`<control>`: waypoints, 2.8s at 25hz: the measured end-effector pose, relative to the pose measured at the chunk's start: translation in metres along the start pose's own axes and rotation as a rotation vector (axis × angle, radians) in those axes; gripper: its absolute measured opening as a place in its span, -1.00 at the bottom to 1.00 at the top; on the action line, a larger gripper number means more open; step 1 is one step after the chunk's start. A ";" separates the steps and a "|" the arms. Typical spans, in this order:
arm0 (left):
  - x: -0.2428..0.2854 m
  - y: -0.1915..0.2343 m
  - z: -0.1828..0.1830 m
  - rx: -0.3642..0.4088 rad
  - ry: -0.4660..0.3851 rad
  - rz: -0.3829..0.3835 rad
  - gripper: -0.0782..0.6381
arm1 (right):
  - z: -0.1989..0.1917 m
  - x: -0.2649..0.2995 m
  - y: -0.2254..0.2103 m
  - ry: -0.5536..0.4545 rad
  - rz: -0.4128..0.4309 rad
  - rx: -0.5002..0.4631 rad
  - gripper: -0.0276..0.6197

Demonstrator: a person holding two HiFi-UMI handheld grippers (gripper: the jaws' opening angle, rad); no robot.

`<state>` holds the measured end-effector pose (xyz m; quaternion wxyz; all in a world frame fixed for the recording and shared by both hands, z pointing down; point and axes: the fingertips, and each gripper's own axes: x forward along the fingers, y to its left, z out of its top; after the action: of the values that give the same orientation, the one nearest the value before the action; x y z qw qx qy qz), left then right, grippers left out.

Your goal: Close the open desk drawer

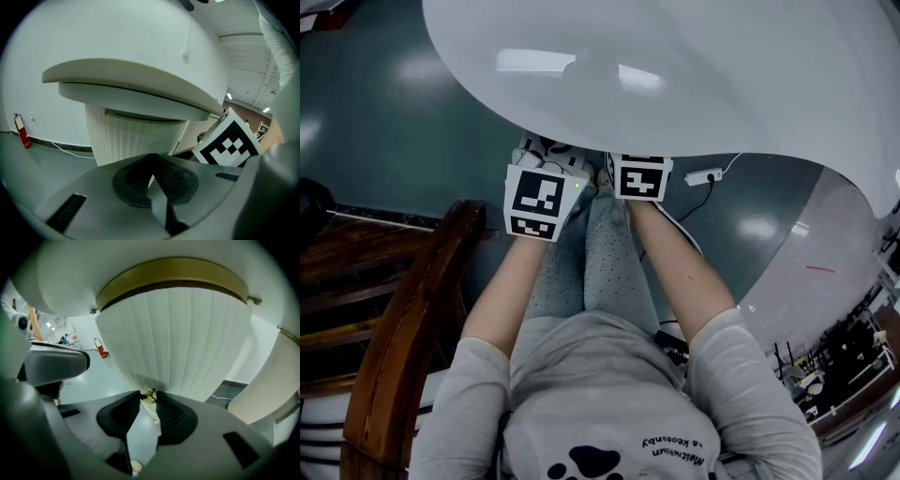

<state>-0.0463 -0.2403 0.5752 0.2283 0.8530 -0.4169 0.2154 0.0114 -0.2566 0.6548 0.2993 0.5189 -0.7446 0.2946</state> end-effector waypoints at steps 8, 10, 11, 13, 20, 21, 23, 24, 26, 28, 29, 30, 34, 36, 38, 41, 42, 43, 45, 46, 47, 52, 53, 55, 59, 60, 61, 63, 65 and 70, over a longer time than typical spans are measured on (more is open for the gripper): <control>-0.005 -0.004 -0.004 -0.003 0.002 0.001 -0.76 | -0.002 -0.007 0.004 0.004 -0.004 -0.061 -0.55; -0.006 -0.007 -0.006 -0.004 0.007 0.000 -0.76 | -0.005 -0.013 0.005 0.007 -0.008 -0.072 -0.55; -0.007 -0.010 -0.006 -0.004 0.009 -0.001 -0.76 | -0.008 -0.017 0.004 0.010 -0.009 -0.067 -0.55; -0.010 -0.015 -0.007 -0.001 0.013 -0.004 -0.76 | -0.012 -0.025 0.003 0.007 -0.012 -0.053 -0.55; -0.028 -0.033 -0.011 0.012 0.027 -0.013 -0.76 | -0.011 -0.062 0.011 -0.047 -0.004 -0.077 -0.59; -0.031 -0.035 -0.010 0.015 0.027 -0.013 -0.76 | -0.009 -0.067 0.012 -0.054 -0.005 -0.083 -0.62; -0.038 -0.040 -0.007 0.017 0.024 -0.008 -0.76 | -0.007 -0.078 0.013 -0.062 -0.008 -0.085 -0.73; -0.042 -0.042 -0.004 0.017 0.021 -0.005 -0.76 | -0.006 -0.083 0.013 -0.063 -0.010 -0.082 -0.76; -0.049 -0.046 0.001 0.018 0.014 0.001 -0.76 | -0.006 -0.093 0.013 -0.066 -0.007 -0.072 -0.81; -0.056 -0.050 0.007 0.023 0.005 0.005 -0.76 | -0.003 -0.103 0.014 -0.076 -0.001 -0.071 -0.84; -0.060 -0.052 0.009 0.026 0.001 0.007 -0.76 | -0.002 -0.108 0.015 -0.081 0.001 -0.075 -0.85; -0.064 -0.054 0.012 0.029 -0.001 0.009 -0.76 | 0.000 -0.114 0.016 -0.084 0.002 -0.080 -0.86; -0.076 -0.064 0.026 0.045 -0.018 0.015 -0.76 | 0.008 -0.132 0.015 -0.095 -0.005 -0.089 -0.87; -0.084 -0.068 0.032 0.050 -0.027 0.018 -0.76 | 0.011 -0.142 0.017 -0.103 -0.007 -0.092 -0.87; -0.092 -0.073 0.038 0.055 -0.034 0.022 -0.76 | 0.013 -0.154 0.019 -0.110 -0.006 -0.093 -0.87; -0.104 -0.081 0.053 0.065 -0.054 0.027 -0.76 | 0.019 -0.171 0.020 -0.125 -0.005 -0.099 -0.87; -0.107 -0.084 0.059 0.069 -0.063 0.028 -0.76 | 0.023 -0.176 0.020 -0.133 -0.006 -0.104 -0.87; -0.110 -0.086 0.066 0.072 -0.072 0.028 -0.76 | 0.027 -0.182 0.019 -0.143 -0.008 -0.108 -0.87; -0.117 -0.089 0.077 0.074 -0.091 0.031 -0.76 | 0.037 -0.192 0.018 -0.166 -0.015 -0.112 -0.87; -0.121 -0.090 0.082 0.072 -0.100 0.033 -0.76 | 0.041 -0.198 0.018 -0.177 -0.018 -0.111 -0.87; -0.125 -0.093 0.087 0.069 -0.110 0.035 -0.76 | 0.045 -0.203 0.018 -0.187 -0.020 -0.111 -0.87; -0.146 -0.113 0.119 0.073 -0.162 0.024 -0.76 | 0.064 -0.237 0.016 -0.244 -0.026 -0.109 -0.87; -0.151 -0.117 0.126 0.077 -0.175 0.021 -0.76 | 0.069 -0.244 0.016 -0.258 -0.027 -0.112 -0.87; -0.159 -0.123 0.140 0.088 -0.202 0.019 -0.76 | 0.077 -0.257 0.016 -0.286 -0.031 -0.123 -0.87; -0.177 -0.133 0.161 0.104 -0.245 0.026 -0.76 | 0.097 -0.287 0.018 -0.353 -0.033 -0.130 -0.87; -0.182 -0.135 0.165 0.109 -0.253 0.029 -0.76 | 0.103 -0.296 0.019 -0.373 -0.035 -0.135 -0.87; -0.186 -0.137 0.169 0.113 -0.260 0.033 -0.76 | 0.110 -0.304 0.021 -0.397 -0.038 -0.145 -0.87; -0.195 -0.139 0.176 0.126 -0.276 0.048 -0.76 | 0.125 -0.322 0.026 -0.450 -0.047 -0.181 -0.87; -0.203 -0.141 0.182 0.139 -0.293 0.061 -0.76 | 0.138 -0.339 0.032 -0.498 -0.046 -0.208 -0.87; -0.225 -0.150 0.200 0.142 -0.343 0.078 -0.76 | 0.163 -0.378 0.043 -0.591 -0.029 -0.226 -0.87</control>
<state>-0.0154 -0.1341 0.2575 0.0848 0.8743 -0.4663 0.1045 0.0547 -0.1410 0.2594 0.1299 0.5560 -0.8199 0.0419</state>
